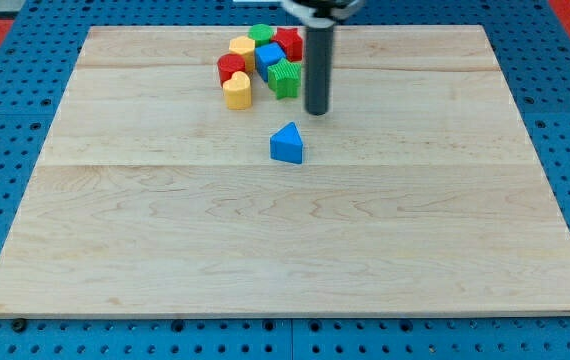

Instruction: Push the green star above to the blue triangle

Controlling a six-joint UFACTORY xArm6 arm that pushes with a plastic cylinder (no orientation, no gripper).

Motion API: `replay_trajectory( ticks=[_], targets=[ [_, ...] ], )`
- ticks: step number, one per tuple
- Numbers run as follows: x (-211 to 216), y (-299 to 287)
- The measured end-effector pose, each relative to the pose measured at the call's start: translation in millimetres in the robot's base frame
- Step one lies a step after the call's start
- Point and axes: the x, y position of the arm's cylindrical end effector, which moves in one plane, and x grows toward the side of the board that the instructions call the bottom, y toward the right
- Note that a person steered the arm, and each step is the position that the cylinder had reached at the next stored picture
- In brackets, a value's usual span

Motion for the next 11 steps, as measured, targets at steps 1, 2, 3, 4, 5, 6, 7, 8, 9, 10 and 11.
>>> replay_trajectory(
  ticks=[1,2,3,4,5,6,7,8,9,10,11],
  targets=[
    [-41,36],
    [-100,46],
    [-134,9],
    [-138,9],
    [-139,5],
    [-141,-36],
    [-142,-79],
    [-139,-83],
    [-121,-80],
    [-93,-80],
    [-83,-66]
  ],
)
